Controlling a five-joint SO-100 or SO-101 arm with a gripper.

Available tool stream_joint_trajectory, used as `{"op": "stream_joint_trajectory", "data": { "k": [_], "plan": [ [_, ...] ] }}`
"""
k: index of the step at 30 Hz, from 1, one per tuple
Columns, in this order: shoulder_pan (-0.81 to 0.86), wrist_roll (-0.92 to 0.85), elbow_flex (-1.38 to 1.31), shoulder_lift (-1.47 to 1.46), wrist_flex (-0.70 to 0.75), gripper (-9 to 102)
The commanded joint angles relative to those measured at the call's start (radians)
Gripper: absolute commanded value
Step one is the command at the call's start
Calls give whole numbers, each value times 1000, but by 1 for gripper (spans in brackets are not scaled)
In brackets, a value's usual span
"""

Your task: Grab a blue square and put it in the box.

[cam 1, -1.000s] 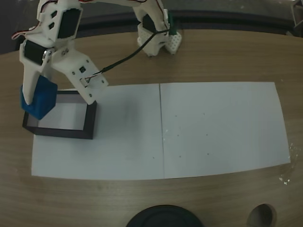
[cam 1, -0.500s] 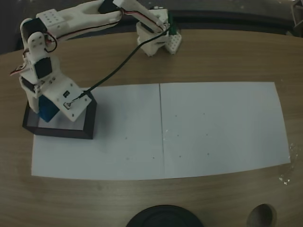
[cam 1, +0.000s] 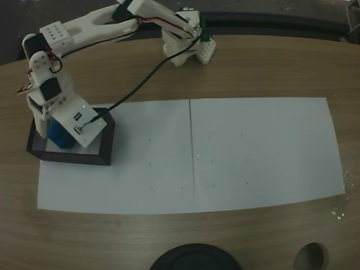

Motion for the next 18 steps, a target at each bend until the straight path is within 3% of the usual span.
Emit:
{"op": "stream_joint_trajectory", "data": {
  "k": [1,5,12,18],
  "plan": [
    [-23,6,-60,58,9,28],
    [-64,66,-60,138,41,26],
    [-301,196,-48,436,55,0],
    [-647,319,-8,681,55,0]
  ]
}}
